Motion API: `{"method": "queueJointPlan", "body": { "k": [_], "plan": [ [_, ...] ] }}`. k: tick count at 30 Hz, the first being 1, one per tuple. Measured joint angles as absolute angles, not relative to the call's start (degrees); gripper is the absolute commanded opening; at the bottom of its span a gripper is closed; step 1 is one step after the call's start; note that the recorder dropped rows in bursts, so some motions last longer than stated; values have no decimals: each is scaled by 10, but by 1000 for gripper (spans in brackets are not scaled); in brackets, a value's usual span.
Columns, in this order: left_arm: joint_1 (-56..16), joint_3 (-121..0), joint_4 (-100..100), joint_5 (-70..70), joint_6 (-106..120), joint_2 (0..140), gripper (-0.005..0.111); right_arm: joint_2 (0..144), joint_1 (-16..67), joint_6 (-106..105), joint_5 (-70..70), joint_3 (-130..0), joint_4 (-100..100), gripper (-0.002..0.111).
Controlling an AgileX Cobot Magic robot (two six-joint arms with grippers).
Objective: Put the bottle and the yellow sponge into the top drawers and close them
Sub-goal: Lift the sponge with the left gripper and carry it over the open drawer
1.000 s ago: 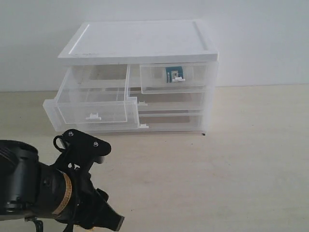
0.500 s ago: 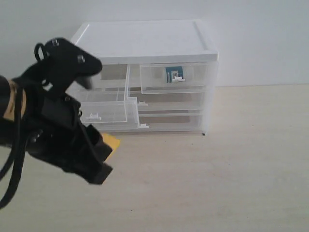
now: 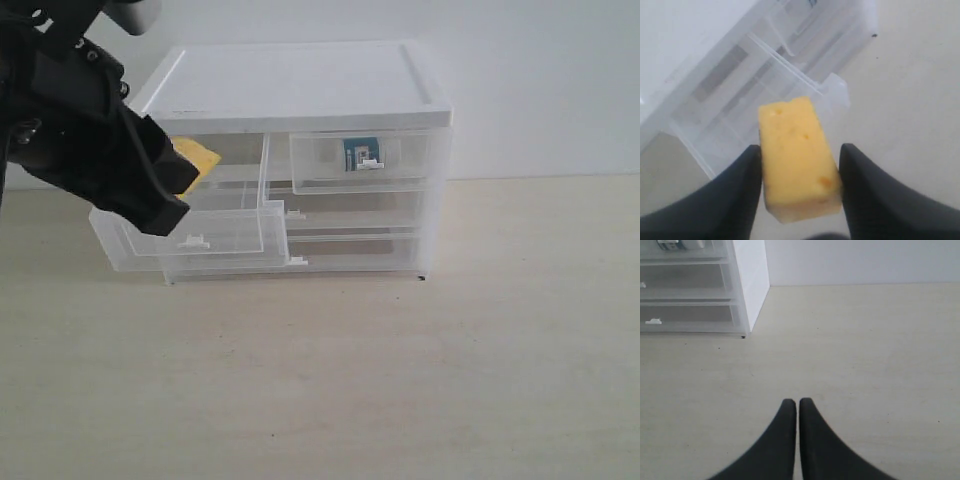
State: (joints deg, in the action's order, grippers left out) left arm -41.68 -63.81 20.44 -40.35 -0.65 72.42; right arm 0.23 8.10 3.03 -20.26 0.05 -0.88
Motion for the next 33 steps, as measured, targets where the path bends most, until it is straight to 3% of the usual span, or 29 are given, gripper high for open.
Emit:
{"method": "queueJointPlan", "body": {
  "k": [7,20,33],
  "plan": [
    [-354,-646,200,-366,119,772,4,2,81,30,-203,1,-9,0],
    [-263,-782,-24,-406,444,905,4,2,81,30,-203,1,-9,0],
    [-248,-839,-48,-443,555,983,4,2,81,30,-203,1,-9,0]
  ]
}}
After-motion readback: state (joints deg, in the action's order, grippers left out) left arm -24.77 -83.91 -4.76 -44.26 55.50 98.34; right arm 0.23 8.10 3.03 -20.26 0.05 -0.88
